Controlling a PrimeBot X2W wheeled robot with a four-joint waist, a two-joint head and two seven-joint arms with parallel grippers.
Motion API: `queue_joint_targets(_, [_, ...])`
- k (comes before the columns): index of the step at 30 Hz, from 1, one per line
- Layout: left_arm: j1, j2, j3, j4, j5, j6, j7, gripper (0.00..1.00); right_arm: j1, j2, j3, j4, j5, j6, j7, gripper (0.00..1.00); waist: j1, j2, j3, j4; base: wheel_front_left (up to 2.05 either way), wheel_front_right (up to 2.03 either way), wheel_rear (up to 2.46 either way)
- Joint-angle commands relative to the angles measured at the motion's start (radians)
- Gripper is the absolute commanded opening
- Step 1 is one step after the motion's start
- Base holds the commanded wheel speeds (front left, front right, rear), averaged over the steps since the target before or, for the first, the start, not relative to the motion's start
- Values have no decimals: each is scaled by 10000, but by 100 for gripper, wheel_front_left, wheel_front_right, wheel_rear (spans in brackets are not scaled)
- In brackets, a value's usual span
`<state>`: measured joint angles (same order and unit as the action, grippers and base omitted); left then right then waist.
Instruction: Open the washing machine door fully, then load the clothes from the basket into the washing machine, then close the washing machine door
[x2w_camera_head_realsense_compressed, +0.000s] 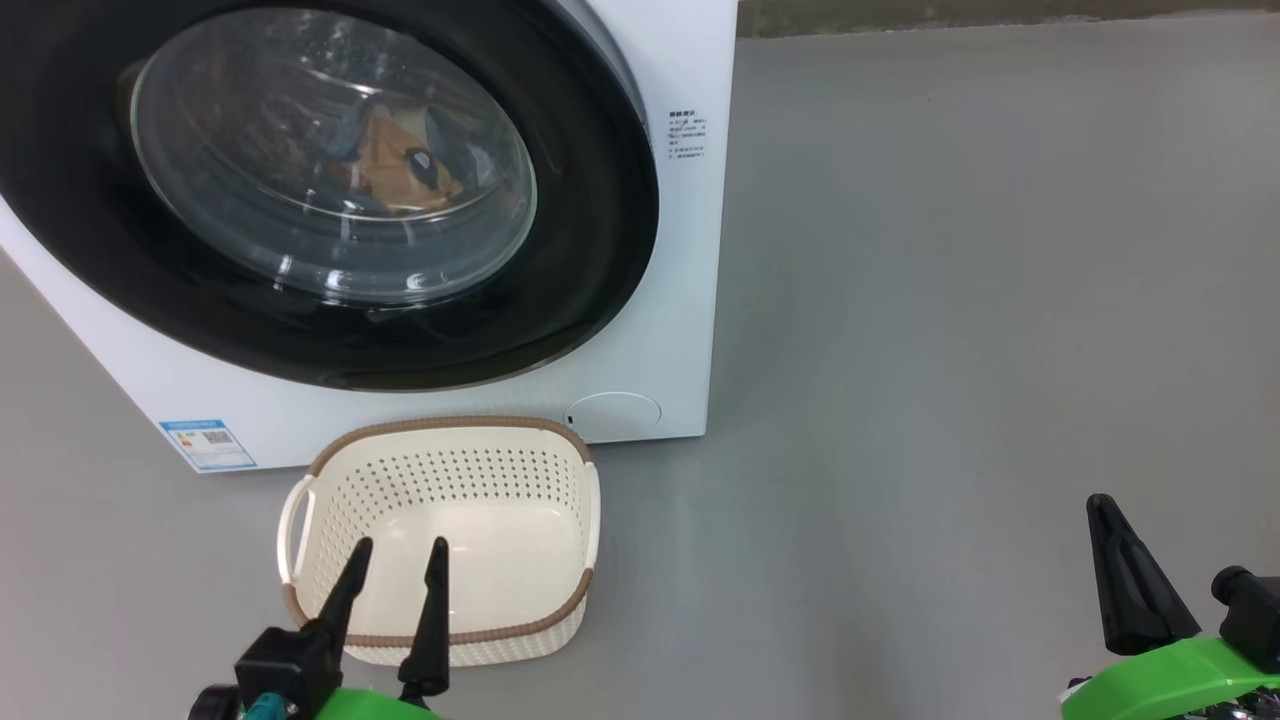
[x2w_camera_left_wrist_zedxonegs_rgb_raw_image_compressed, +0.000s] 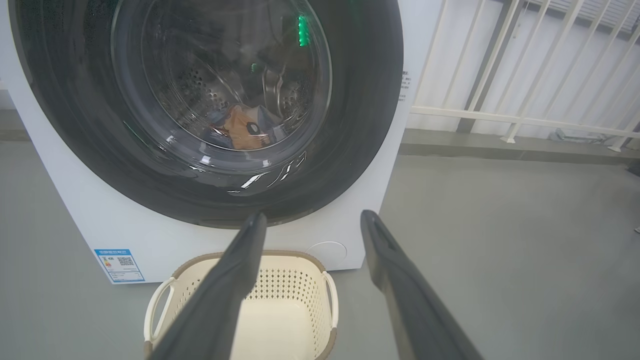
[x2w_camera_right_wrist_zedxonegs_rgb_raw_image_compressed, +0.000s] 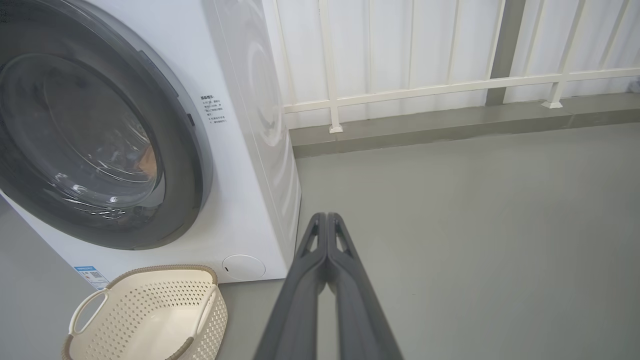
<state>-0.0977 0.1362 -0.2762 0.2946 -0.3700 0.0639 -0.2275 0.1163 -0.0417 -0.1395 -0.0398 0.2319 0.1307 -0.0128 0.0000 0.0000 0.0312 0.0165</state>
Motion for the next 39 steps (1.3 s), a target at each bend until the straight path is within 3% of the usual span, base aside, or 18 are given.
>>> queue_joint_targets(1, [-130,190,343,-302,-33,83,24,100,-135,-131,170,-327,-117,0,13,0,0,0,-17,0,0,0,0])
queue_joint_targets(5, [-114,236,318,-312,-35,111,36,100,-124,-116,159,-379,-175,0,33,0,0,0,-54,37,0,0,0])
queue_joint_targets(6, [-102,239,312,-311,-37,124,34,100,-118,-113,152,-382,-194,0,35,15,0,0,-65,46,0,0,0])
queue_joint_targets(9, [-74,241,294,-312,-56,149,27,100,-102,-106,165,-390,-265,0,48,38,0,0,-95,68,0,0,0])
queue_joint_targets(10, [-63,241,288,-311,-63,153,23,100,-98,-105,176,-395,-290,0,42,83,0,0,-105,72,0,0,0])
queue_joint_targets(11, [-52,240,279,-306,-72,155,20,100,-92,-104,193,-396,-310,0,37,100,0,0,-115,78,0,0,0])
queue_joint_targets(39, [136,409,85,-416,-202,295,82,100,77,-91,151,-401,-411,0,17,100,0,0,-364,102,0,0,0])
